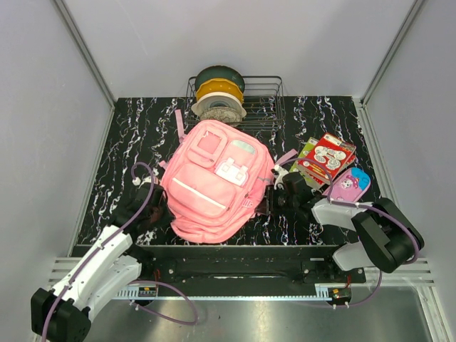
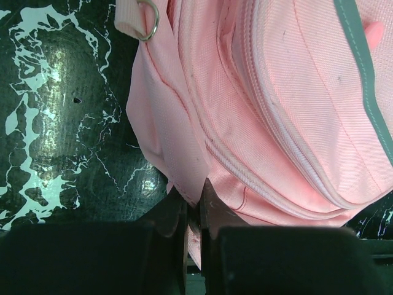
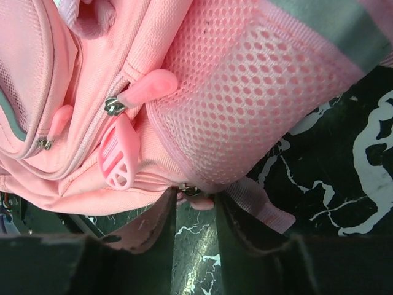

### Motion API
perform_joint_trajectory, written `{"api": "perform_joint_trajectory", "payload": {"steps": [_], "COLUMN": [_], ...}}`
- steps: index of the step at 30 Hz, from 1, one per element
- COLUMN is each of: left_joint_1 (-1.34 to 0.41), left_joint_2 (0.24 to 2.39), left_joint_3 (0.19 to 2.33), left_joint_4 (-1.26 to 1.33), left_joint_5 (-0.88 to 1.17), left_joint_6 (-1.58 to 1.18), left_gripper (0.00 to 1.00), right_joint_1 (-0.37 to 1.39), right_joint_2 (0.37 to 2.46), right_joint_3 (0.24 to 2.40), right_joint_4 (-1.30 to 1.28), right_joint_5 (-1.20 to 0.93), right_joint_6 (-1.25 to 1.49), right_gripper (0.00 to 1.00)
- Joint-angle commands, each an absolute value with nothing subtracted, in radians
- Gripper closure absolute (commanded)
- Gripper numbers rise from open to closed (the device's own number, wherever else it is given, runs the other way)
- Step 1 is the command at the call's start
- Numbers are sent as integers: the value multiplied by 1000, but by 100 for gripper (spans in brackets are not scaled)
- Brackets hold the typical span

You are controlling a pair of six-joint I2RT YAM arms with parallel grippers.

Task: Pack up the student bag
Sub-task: Unzip the student bag at the center of the board.

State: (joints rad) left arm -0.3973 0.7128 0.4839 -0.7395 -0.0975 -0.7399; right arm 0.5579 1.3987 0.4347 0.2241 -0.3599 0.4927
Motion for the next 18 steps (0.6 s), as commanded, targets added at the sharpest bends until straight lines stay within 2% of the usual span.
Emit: {"api": "perform_joint_trajectory", "payload": {"steps": [1, 2, 4, 5, 7, 8, 9, 12, 14, 18], "left_joint_1": [-388, -388, -387, -388, -388, -388, -388, -388, -388, -387], "left_joint_2": [684, 684, 687, 689, 690, 692, 692, 692, 693, 695], "left_joint_3": [529, 529, 526, 526, 523, 523, 523, 522, 522, 519], "left_joint_4": [-522, -520, -514, -512, -506, -508, -506, -503, -502, -491], "left_joint_5": [-100, -97, -92, -91, -87, -86, -86, -84, -84, -78], "left_joint_6": [-739, -739, -739, -739, -739, -739, -739, -738, -739, -741], "left_gripper": [100, 100, 100, 100, 100, 100, 100, 100, 100, 100], "right_joint_1": [563, 564, 566, 565, 565, 565, 565, 565, 574, 583], "right_joint_2": [1398, 1394, 1385, 1385, 1390, 1391, 1396, 1390, 1371, 1350], "right_joint_3": [449, 449, 445, 445, 448, 452, 459, 451, 451, 463], "right_joint_4": [264, 256, 258, 258, 250, 238, 232, 225, 210, 183], "right_joint_5": [-339, -337, -342, -341, -348, -348, -348, -342, -327, -281], "right_joint_6": [468, 466, 468, 471, 474, 474, 480, 483, 482, 457], "right_gripper": [70, 77, 100, 100, 92, 76, 66, 49, 48, 53]}}
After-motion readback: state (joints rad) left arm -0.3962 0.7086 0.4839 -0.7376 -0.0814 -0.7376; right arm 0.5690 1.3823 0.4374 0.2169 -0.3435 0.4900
